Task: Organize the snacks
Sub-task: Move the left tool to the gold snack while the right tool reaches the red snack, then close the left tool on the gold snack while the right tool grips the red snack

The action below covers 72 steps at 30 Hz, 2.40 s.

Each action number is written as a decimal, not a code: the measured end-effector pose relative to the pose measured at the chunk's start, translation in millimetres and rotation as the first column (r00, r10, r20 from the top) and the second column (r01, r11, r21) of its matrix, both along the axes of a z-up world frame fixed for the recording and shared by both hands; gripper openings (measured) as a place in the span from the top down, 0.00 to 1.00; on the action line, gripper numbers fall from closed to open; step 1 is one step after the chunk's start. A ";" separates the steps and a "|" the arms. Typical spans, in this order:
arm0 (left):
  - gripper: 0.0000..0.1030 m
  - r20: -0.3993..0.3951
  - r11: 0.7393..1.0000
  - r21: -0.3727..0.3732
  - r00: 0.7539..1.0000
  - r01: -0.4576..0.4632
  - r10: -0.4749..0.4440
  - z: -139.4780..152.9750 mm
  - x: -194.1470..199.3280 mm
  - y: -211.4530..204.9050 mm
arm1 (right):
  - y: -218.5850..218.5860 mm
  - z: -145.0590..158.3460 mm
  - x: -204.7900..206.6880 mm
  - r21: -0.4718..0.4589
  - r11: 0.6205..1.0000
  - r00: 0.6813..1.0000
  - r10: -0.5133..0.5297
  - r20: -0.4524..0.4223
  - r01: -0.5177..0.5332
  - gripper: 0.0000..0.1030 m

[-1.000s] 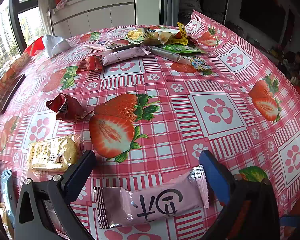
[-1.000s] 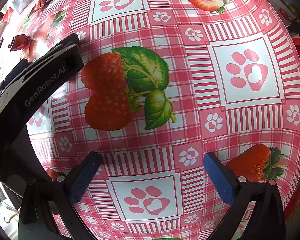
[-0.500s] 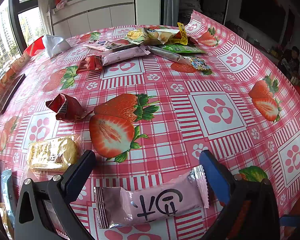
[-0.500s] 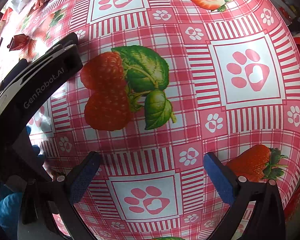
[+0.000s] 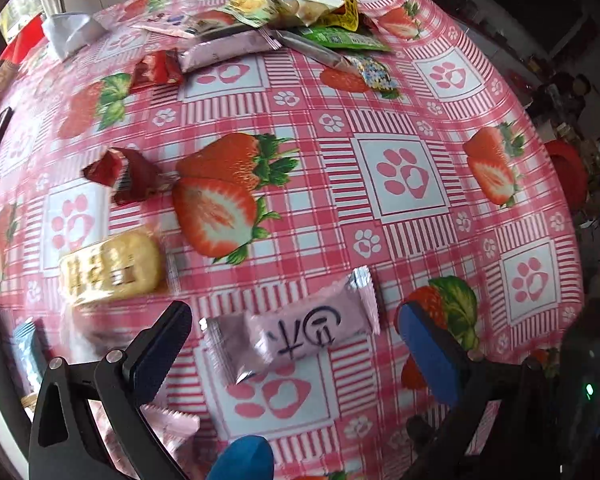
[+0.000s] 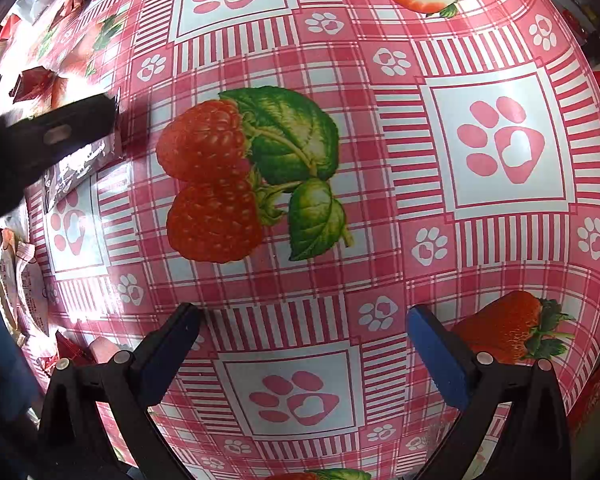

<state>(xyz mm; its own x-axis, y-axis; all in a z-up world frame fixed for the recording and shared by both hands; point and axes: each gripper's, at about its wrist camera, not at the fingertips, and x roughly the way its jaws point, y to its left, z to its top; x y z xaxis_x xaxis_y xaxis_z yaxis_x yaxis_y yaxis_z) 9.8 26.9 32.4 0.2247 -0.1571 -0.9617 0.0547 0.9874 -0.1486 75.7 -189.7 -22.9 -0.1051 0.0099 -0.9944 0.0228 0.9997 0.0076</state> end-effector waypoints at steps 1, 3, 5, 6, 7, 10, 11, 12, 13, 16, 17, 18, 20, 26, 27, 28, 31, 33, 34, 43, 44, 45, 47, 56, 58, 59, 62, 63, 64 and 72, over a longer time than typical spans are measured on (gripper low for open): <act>0.00 -0.024 1.000 -0.004 1.000 -0.010 0.009 10.6 -5.5 10.9 | 0.1 -0.1 0.0 0.000 1.000 1.000 0.000 0.001 0.000 0.00; 0.00 -0.016 0.999 0.012 0.999 -0.034 0.034 23.6 -25.0 36.2 | 0.0 -0.2 -0.9 0.000 1.000 1.000 0.000 0.004 0.000 0.00; 0.00 -0.005 0.996 0.057 0.998 -0.066 0.066 24.3 -48.4 62.6 | 0.3 -0.4 -2.0 -0.001 1.000 1.000 -0.001 0.007 0.001 0.00; 0.00 -0.019 0.994 0.070 0.996 -0.086 0.087 24.0 -58.5 77.0 | 0.8 -0.1 -3.0 -0.001 1.000 1.000 -0.001 0.009 0.001 0.00; 0.00 -0.038 0.991 0.074 0.993 -0.111 0.114 22.5 -69.2 93.6 | 0.9 0.1 -3.9 -0.001 1.000 1.000 -0.002 0.012 0.002 0.00; 0.00 -0.095 0.979 0.090 0.977 -0.183 0.191 5.0 -93.8 127.9 | 1.7 1.5 -7.3 -0.001 1.000 1.000 -0.003 0.020 0.003 0.00; 0.00 -0.114 0.973 0.099 0.969 -0.210 0.221 -1.0 -100.6 138.5 | 2.1 1.8 -8.5 -0.002 1.000 1.000 -0.002 0.023 0.002 0.00; 0.00 -0.130 0.966 0.104 0.959 -0.238 0.250 -5.8 -105.9 148.1 | 2.5 2.6 -9.0 -0.002 1.000 1.000 -0.002 0.023 0.002 0.00; 0.00 -0.144 0.959 0.105 0.950 -0.265 0.278 -9.1 -109.4 156.1 | 2.8 2.6 -9.5 -0.002 1.000 1.000 -0.001 0.021 0.001 0.00; 0.00 -0.161 0.950 0.100 0.937 -0.296 0.309 -17.2 -113.4 167.9 | 3.7 2.9 -5.9 -0.002 1.000 1.000 -0.002 -0.001 0.002 0.00; 0.00 -0.165 0.950 0.103 0.936 -0.296 0.310 -20.6 -113.2 169.5 | 3.6 2.5 -4.4 -0.001 1.000 1.000 -0.002 -0.010 0.002 0.00; 0.00 -0.166 0.949 0.109 0.936 -0.296 0.311 -22.6 -113.7 170.7 | 3.7 2.1 -2.0 -0.001 1.000 1.000 -0.002 -0.017 0.002 0.00; 0.00 -0.177 0.947 0.110 0.932 -0.302 0.318 -29.7 -114.9 173.3 | 4.0 1.8 -0.4 0.000 1.000 1.000 -0.002 -0.028 0.002 0.00; 0.00 -0.183 0.960 0.138 0.946 -0.243 0.266 -57.4 -111.9 175.7 | 4.9 -2.8 5.5 -0.003 0.999 0.994 -0.032 -0.108 0.032 0.00; 0.00 -0.178 0.962 0.152 0.951 -0.227 0.252 -58.9 -112.3 173.6 | 6.8 -5.4 5.5 0.014 0.999 0.991 -0.041 -0.126 0.043 0.00; 0.00 -0.173 0.962 0.151 0.952 -0.228 0.253 -60.0 -113.3 174.2 | 14.8 -3.5 2.0 0.053 0.998 0.990 -0.039 -0.134 0.046 0.00; 0.00 -0.179 0.960 0.164 0.950 -0.228 0.257 -53.5 -122.2 170.7 | 52.4 4.9 -11.1 0.180 0.984 0.988 0.007 -0.154 0.021 0.00; 0.00 -0.191 0.962 0.151 0.949 -0.226 0.252 -54.1 -113.6 173.9 | 81.0 7.1 -22.1 0.239 0.971 0.982 0.033 -0.186 0.012 0.00; 0.00 -0.198 0.964 0.146 0.948 -0.223 0.250 -56.0 -107.6 173.8 | 94.9 6.5 -26.8 0.257 0.966 0.978 0.036 -0.205 0.018 0.00; 0.00 -0.268 0.974 0.134 0.939 -0.183 0.214 -66.6 -81.0 175.6 | 137.0 -15.4 -39.6 0.194 0.960 0.944 -0.138 -0.300 0.202 0.00; 0.00 -0.268 0.975 0.136 0.941 -0.177 0.209 -66.8 -80.6 175.3 | 138.4 -16.8 -38.9 0.167 0.972 0.950 -0.114 -0.291 0.168 0.00; 0.00 -0.264 0.975 0.139 0.943 -0.171 0.203 -67.0 -80.3 174.8 | 139.0 -16.4 -39.6 0.146 0.980 0.957 -0.088 -0.276 0.132 0.00; 0.00 -0.262 0.975 0.138 0.943 -0.173 0.204 -67.5 -79.4 174.8 | 135.2 -19.2 -52.9 0.094 0.991 0.965 -0.066 -0.255 0.093 0.00; 0.00 -0.257 0.976 0.135 0.946 -0.169 0.199 -63.8 -95.6 175.2 | 101.0 -19.5 -85.3 0.091 0.982 0.949 -0.132 -0.285 0.164 0.00; 0.00 -0.261 0.977 0.134 0.945 -0.168 0.198 -64.8 -95.8 175.0 | 106.9 -18.9 -96.0 0.139 0.975 0.944 -0.122 -0.306 0.171 0.00; 0.00 -0.263 0.977 0.135 0.944 -0.167 0.198 -65.0 -95.3 173.4 | 118.8 -17.9 -101.5 0.160 0.968 0.937 -0.133 -0.322 0.192 0.00; 0.00 -0.273 0.976 0.141 0.942 -0.164 0.197 -62.0 -93.0 174.3 | 131.3 -21.5 -113.3 0.154 0.963 0.929 -0.161 -0.332 0.222 0.00; 0.02 -0.278 0.977 0.142 0.941 -0.158 0.193 -60.9 -92.2 174.5 | 140.0 -22.5 -120.0 0.152 0.969 0.937 -0.135 -0.323 0.193 0.03; 0.04 -0.273 0.977 0.142 0.942 -0.158 0.193 -59.0 -92.8 174.8 | 149.1 -19.1 -123.2 0.145 0.978 0.946 -0.100 -0.309 0.151 0.07; 0.77 -0.221 0.985 0.128 0.965 -0.115 0.142 -31.7 -91.2 178.1 | 180.4 8.1 -133.5 0.151 0.986 0.974 0.106 -0.200 -0.077 0.80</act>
